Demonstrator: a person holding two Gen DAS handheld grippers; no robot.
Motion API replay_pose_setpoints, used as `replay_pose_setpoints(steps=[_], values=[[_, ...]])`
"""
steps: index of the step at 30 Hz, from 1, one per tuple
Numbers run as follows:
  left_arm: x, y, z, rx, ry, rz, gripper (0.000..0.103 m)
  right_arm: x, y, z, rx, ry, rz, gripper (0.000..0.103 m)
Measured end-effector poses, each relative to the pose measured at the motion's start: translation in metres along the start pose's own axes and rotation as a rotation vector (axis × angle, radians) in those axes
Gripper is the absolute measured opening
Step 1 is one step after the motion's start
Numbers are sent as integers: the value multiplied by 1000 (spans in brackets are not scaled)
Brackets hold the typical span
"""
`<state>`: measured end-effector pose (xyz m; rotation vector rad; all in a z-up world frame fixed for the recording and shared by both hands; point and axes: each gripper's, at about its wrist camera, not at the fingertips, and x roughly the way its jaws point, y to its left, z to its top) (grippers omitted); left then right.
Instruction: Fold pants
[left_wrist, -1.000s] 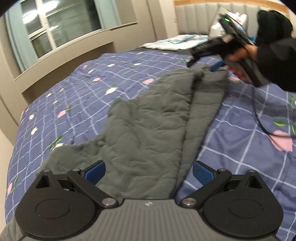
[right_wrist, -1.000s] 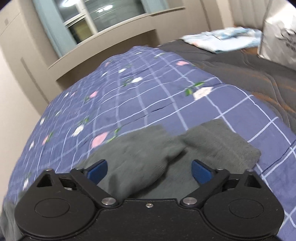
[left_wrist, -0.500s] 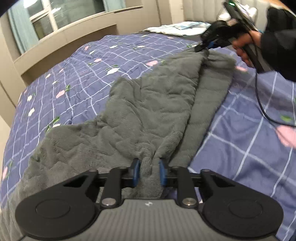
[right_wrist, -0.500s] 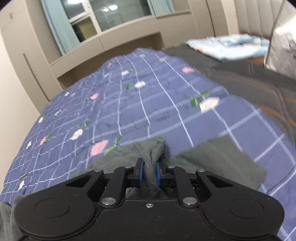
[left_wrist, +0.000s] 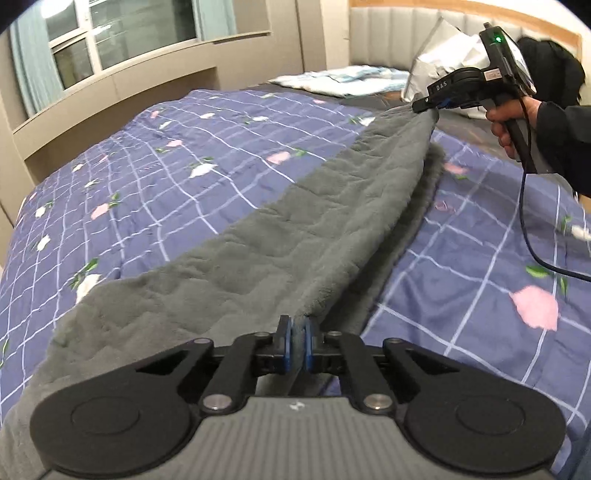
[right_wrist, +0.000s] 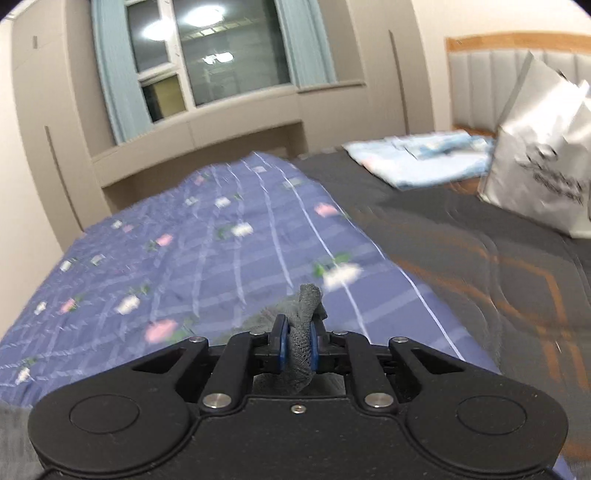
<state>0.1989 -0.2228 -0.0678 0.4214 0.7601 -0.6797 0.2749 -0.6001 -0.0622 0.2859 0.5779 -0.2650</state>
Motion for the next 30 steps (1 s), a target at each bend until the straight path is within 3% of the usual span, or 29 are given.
replay_pose_setpoints(steps=[3, 6, 8, 11, 12, 14, 16, 19, 25, 30], values=[[11, -3, -3, -3, 37, -5, 10, 9, -11, -18, 11, 42, -31, 12], [11, 1, -5, -36, 43, -14, 20, 17, -16, -30, 16, 64, -48, 13], [6, 3, -5, -42, 32, -3, 40, 20, -15, -34, 4, 65, -58, 13], [-2, 7, -4, -58, 12, 22, 59, 22, -11, -38, -10, 76, -80, 15], [-4, 10, -4, -68, 7, 28, 63, 23, -10, -39, -17, 83, -91, 19], [-9, 15, -4, -91, 1, 51, 79, 19, -4, -40, -50, 82, -122, 32], [-12, 21, -5, -114, 0, 91, 87, 14, 2, -40, -84, 70, -138, 59], [-15, 30, -8, -142, 19, 148, 91, 2, 17, -41, -126, 35, -114, 85], [-14, 55, -25, -210, 112, 280, 96, -3, 59, -55, -261, 42, -50, 98], [-17, 78, -47, -252, 167, 337, 98, 14, 80, -75, -385, 132, -99, 101]])
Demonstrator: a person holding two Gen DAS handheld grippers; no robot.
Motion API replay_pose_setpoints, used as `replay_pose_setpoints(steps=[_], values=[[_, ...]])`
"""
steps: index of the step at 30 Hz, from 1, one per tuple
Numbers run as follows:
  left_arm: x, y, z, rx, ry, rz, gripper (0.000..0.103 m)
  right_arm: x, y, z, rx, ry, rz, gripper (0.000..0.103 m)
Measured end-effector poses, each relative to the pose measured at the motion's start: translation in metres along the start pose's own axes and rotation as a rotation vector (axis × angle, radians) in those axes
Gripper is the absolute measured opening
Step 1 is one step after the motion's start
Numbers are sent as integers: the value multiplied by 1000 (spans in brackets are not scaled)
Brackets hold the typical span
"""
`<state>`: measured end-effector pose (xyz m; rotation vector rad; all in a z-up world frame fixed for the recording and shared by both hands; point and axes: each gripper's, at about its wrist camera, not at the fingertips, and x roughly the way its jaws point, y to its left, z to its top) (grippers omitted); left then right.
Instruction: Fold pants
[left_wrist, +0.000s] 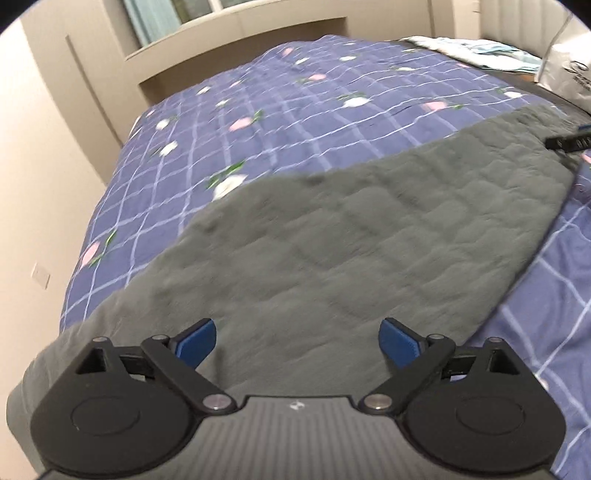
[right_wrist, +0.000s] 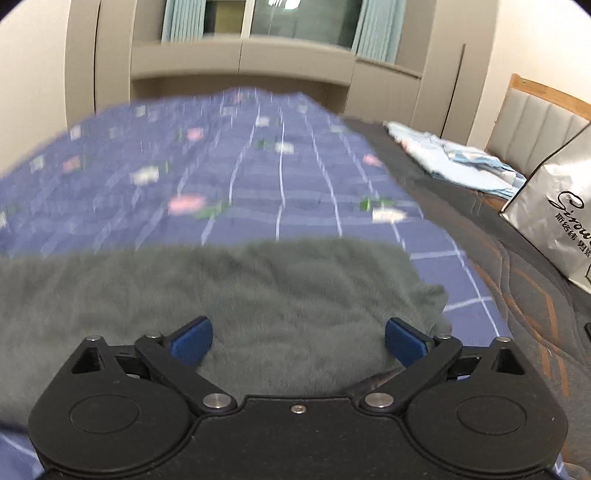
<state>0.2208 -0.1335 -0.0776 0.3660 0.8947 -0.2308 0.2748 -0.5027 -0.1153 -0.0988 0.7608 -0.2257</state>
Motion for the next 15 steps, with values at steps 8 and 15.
replay_pose_setpoints(steps=[8, 15], values=[[-3, 39, 28, -124, -95, -89, 100, -22, 3, -6, 81, -34, 12, 102], [41, 63, 61, -252, -142, -210, 100, -53, 13, -19, 80, -59, 38, 102]])
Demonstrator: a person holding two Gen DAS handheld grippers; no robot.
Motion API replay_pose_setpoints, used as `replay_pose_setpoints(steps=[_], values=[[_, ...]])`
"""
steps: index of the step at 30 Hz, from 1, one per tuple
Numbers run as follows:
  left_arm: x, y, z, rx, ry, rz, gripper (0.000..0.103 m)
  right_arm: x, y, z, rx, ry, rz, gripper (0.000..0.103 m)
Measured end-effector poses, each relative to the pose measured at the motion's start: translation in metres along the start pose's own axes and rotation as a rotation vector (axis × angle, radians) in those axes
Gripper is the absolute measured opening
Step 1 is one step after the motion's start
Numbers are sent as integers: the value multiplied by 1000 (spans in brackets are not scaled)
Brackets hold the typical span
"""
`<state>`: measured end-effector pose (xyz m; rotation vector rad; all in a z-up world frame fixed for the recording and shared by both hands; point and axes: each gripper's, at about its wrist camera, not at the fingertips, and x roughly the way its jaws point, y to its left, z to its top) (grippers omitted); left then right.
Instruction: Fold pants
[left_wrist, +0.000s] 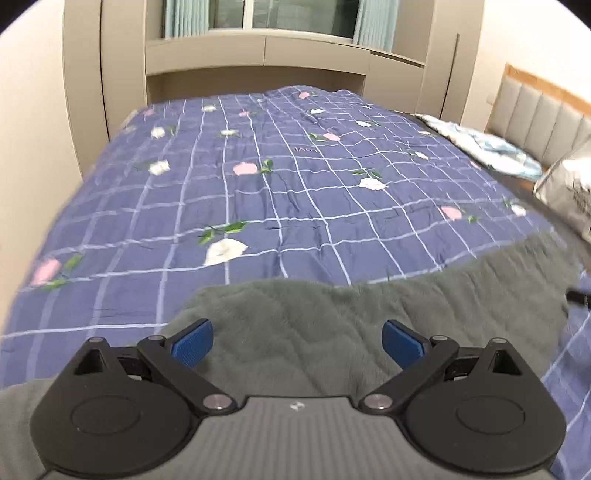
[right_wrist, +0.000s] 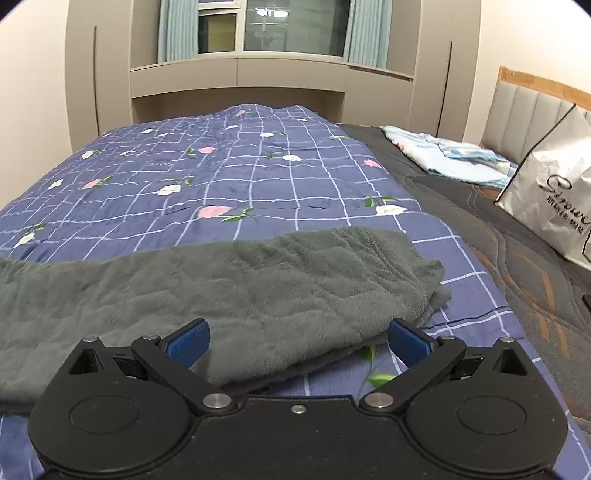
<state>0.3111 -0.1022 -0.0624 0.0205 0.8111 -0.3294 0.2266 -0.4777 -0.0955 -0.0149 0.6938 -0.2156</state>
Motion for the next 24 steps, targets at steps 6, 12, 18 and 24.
replay_pose_setpoints(steps=[6, 12, 18, 24], values=[[52, 27, -2, -134, 85, -16, 100, -15, 5, -9, 6, -13, 9, 103], [47, 20, -6, -114, 38, -14, 102, -16, 9, -16, 18, -8, 10, 102], [56, 22, 6, -150, 51, -17, 102, -19, 11, -15, 24, -16, 9, 102], [40, 29, 4, -150, 47, -16, 102, -17, 9, -11, 25, -15, 23, 102]])
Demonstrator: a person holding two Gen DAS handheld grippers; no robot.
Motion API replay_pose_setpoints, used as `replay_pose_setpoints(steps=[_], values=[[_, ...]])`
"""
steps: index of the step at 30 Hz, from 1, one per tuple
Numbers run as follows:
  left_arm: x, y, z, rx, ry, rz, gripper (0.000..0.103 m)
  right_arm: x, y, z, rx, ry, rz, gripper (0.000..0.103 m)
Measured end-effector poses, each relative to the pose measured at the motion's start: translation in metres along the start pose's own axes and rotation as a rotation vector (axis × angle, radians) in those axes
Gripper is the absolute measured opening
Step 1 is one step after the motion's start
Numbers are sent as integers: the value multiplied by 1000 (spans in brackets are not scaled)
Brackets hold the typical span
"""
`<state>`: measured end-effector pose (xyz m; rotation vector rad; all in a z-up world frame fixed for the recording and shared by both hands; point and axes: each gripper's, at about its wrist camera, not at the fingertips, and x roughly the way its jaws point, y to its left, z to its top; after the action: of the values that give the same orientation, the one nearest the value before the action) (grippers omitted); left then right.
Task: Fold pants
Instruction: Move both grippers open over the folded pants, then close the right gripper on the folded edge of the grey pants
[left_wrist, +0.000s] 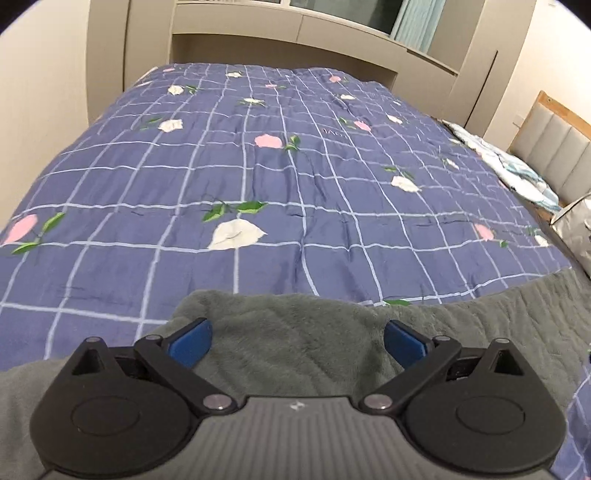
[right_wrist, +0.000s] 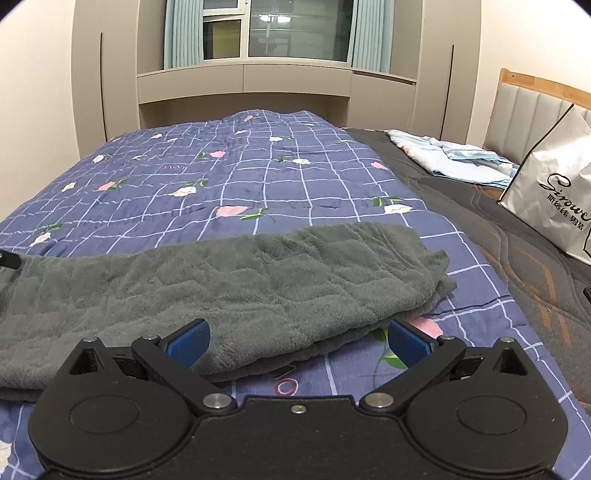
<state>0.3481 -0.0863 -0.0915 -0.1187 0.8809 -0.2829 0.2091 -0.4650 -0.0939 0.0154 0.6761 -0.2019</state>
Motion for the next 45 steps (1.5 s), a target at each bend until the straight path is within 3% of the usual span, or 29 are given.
replay_pose_setpoints(steps=[2, 8, 11, 14, 18, 22, 32, 37, 42, 45], values=[[-17, 9, -3, -22, -20, 4, 102, -1, -1, 1, 15, -4, 4, 102], [-66, 61, -25, -121, -59, 160, 102, -6, 1, -3, 22, -14, 17, 103], [-67, 92, -34, -197, -28, 183, 102, -7, 1, -5, 34, -10, 20, 103], [-58, 104, -39, -190, -12, 157, 102, -9, 3, -5, 41, -9, 24, 103], [-57, 83, -36, -125, -3, 223, 102, -14, 6, -2, 20, -23, 31, 103], [-64, 64, -33, -108, -12, 235, 102, -14, -4, 3, 33, -37, 44, 103], [-70, -16, -25, -3, -54, 123, 103, 35, -78, 14, 206, 57, 61, 103], [-53, -63, -37, 60, -25, 62, 103, 75, -120, 14, 360, 133, 91, 103], [-36, -93, -47, 109, 24, 27, 103, 88, -142, 9, 496, 103, 140, 103], [-24, -99, -52, 126, 71, 57, 103, 92, -147, 8, 535, 78, 149, 103]])
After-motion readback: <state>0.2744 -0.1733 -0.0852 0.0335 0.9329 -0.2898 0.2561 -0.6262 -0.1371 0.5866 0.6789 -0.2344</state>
